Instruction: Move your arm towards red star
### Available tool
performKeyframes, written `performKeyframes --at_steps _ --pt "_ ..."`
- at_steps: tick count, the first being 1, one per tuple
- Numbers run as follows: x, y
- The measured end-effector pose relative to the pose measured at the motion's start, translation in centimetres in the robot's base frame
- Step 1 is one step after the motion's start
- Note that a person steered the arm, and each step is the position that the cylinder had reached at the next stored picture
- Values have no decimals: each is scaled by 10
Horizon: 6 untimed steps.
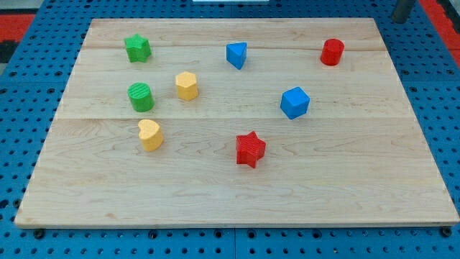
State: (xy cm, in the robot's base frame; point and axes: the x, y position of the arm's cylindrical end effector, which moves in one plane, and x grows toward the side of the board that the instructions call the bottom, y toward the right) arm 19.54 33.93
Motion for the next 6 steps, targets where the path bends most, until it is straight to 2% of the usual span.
performKeyframes --at_steps 3,4,5,6 --pt "7 -1" --pt "46 -6" --pt "74 -66" --pt "82 -131"
